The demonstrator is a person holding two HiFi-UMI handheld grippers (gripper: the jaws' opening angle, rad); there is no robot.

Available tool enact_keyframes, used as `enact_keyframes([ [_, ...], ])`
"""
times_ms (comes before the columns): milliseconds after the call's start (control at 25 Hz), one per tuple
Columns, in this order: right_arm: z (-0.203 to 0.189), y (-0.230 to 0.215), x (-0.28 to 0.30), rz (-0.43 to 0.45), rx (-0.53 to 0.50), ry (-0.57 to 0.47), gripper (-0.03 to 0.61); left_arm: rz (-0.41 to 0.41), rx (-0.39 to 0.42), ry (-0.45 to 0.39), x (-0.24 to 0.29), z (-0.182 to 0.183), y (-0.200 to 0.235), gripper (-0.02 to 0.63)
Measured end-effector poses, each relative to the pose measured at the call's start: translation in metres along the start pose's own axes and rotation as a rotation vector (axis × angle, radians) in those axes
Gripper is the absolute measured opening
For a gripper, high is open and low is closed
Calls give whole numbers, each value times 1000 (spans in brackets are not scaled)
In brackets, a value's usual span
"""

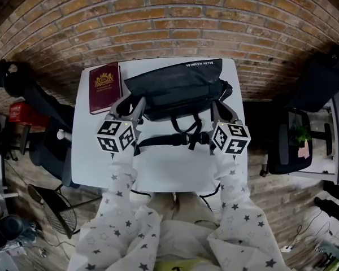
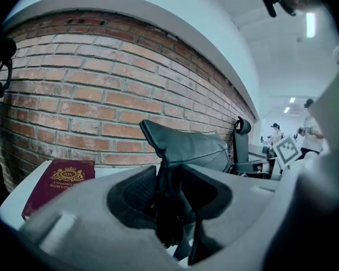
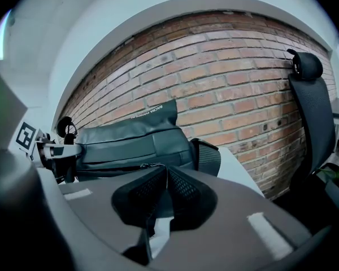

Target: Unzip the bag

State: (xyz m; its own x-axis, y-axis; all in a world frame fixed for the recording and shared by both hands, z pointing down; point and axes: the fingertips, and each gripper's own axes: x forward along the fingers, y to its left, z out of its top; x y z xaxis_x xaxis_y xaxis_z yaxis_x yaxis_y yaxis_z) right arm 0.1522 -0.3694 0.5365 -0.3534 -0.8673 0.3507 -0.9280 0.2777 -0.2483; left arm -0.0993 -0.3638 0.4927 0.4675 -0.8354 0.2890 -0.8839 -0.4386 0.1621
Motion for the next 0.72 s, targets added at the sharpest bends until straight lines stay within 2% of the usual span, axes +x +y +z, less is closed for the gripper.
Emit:
enact_keyframes([
  [520, 8, -42, -3, -73, 31, -10, 23, 30, -10, -7, 1, -1, 1, 138],
  [720, 9, -46, -3, -80, 23, -6, 23, 39, -12, -10, 0, 0, 3, 138],
])
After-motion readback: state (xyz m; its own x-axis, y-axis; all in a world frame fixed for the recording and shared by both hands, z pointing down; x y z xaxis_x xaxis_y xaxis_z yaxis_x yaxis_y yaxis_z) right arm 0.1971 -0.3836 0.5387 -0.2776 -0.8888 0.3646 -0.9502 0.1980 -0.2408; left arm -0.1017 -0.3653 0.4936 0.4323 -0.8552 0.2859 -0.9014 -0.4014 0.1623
